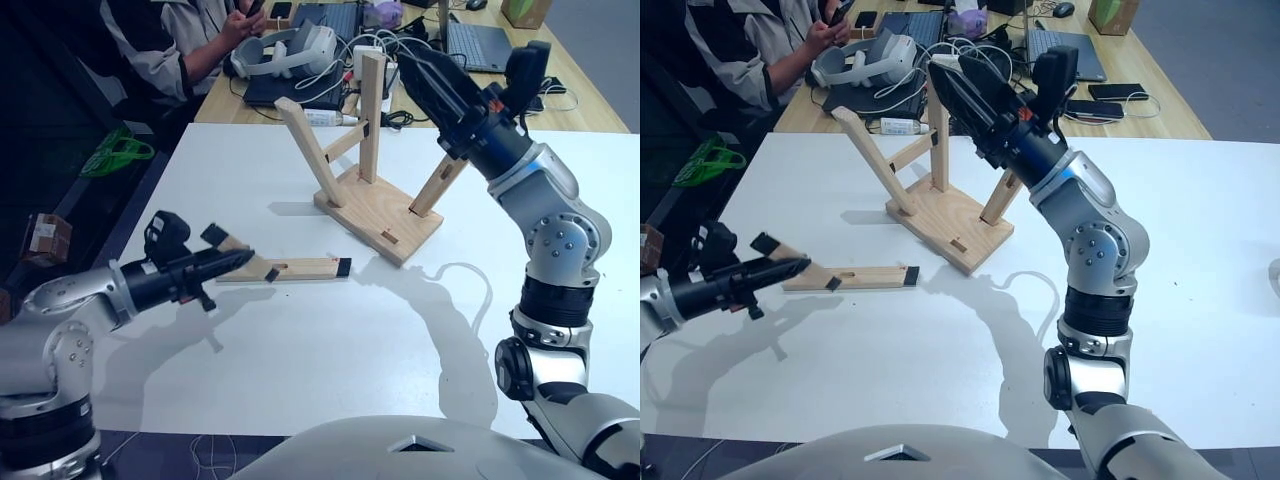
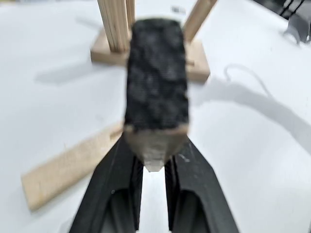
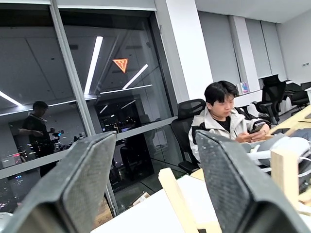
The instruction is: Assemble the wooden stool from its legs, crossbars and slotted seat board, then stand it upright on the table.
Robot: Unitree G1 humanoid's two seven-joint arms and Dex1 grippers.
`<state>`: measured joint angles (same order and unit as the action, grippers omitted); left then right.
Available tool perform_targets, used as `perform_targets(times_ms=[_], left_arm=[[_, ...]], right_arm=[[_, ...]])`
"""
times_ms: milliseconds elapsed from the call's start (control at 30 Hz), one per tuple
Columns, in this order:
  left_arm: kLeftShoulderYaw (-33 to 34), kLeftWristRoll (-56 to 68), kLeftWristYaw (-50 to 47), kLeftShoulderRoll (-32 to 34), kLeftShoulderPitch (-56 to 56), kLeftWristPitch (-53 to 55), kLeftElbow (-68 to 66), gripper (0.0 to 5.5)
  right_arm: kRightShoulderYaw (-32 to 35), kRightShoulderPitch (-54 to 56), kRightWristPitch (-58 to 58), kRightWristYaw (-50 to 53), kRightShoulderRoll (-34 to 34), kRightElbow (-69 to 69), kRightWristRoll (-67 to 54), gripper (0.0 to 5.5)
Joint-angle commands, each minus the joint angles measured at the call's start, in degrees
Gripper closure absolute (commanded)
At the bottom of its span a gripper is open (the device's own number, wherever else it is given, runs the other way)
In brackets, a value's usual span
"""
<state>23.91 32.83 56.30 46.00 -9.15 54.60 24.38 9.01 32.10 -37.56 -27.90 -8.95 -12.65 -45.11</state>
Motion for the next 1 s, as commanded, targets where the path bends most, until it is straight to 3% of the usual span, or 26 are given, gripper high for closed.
perform_targets(times_ms=[33, 233, 600, 800, 900, 1000], left_arm=[[-5.0, -7.5, 0.5, 5.8, -3.8, -6.9, -5.8, 5.09], [-11.9, -14.2, -3.1, 5.2, 1.7, -15.3, -16.3, 5.09], [-21.4, -18.9, -11.7, -5.3, 17.9, -23.3, -29.1, 5.09], [-17.9, -16.9, -19.2, -11.9, 21.9, -23.9, -31.3, 5.09], [-12.8, -13.7, -26.1, -15.2, 19.9, -16.1, -26.7, 5.09], [-13.1, -14.3, -29.8, -16.6, 18.3, -12.0, -24.1, 5.09]], right_arm=[[-1.3, -0.6, 0.1, 0.5, -0.5, 0.0, 0.9, 2.5], [-1.9, 0.2, -0.2, 0.9, -0.8, 0.6, 0.8, 2.5], [-3.0, 1.3, -0.4, 1.3, -1.0, 1.3, 0.7, 2.5], [-3.5, 0.6, 0.0, 1.6, -1.0, 1.5, 1.3, 2.5], [-3.4, -0.4, 0.1, 2.4, -0.8, 1.0, 1.7, 2.5], [-3.4, -1.6, 0.3, 3.3, -0.5, 0.3, 2.1, 2.5]])
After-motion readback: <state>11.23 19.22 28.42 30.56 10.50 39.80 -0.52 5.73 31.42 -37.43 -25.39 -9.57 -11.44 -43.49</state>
